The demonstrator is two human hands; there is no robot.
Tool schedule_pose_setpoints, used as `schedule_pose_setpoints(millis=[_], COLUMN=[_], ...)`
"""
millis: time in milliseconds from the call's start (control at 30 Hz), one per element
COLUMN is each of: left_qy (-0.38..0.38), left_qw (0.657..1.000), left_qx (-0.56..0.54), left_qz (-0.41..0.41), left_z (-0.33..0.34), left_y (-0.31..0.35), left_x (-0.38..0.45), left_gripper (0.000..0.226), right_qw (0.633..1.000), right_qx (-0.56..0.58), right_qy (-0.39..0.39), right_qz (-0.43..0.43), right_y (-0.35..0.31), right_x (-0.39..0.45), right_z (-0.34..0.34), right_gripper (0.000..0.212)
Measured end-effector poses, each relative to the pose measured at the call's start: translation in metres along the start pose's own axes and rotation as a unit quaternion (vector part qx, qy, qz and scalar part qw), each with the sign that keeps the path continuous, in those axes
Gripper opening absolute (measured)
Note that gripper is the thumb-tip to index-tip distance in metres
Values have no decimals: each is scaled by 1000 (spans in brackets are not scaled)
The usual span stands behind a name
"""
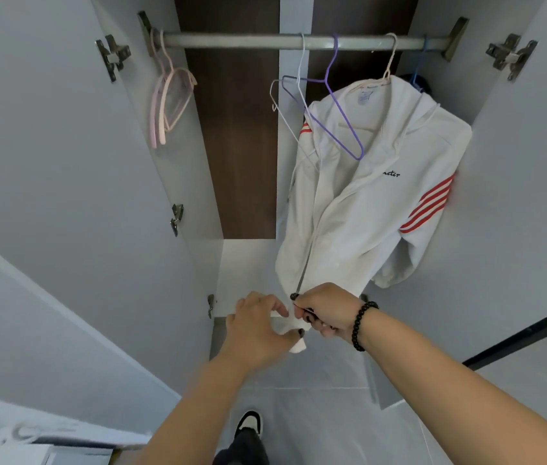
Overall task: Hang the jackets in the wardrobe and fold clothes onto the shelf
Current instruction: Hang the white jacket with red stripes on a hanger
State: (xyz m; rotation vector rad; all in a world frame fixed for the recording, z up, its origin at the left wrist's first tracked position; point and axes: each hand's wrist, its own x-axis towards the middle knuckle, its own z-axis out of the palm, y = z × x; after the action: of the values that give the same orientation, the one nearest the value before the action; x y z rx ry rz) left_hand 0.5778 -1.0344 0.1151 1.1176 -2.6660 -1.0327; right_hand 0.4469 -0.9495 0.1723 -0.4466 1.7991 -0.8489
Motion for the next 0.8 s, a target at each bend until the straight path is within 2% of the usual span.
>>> schedule_pose_setpoints(millis=[200, 300, 433, 533, 800], left_qy=[28, -6, -65, -125, -165], left_qw=[998, 995, 991, 986, 984], left_qx=[21, 48, 65, 66, 48], left_qz=[61, 86, 99, 87, 47], left_z=[10, 4, -14, -22, -41], left_y=[8, 12, 9, -3, -47], left_x=[38, 65, 108, 132, 182], left_gripper=[22, 27, 15, 23, 27], right_qw=[999, 992, 972, 967, 955], right_qx=[24, 112, 213, 225, 264], right_qy=[7, 23, 43, 54, 67], right_qz=[33, 59, 92, 111, 120], right_y=[-11, -17, -29, -43, -77], right_x=[23, 43, 73, 93, 138], right_z=[-22, -38, -49, -51, -51], right_gripper=[29, 30, 32, 33, 35])
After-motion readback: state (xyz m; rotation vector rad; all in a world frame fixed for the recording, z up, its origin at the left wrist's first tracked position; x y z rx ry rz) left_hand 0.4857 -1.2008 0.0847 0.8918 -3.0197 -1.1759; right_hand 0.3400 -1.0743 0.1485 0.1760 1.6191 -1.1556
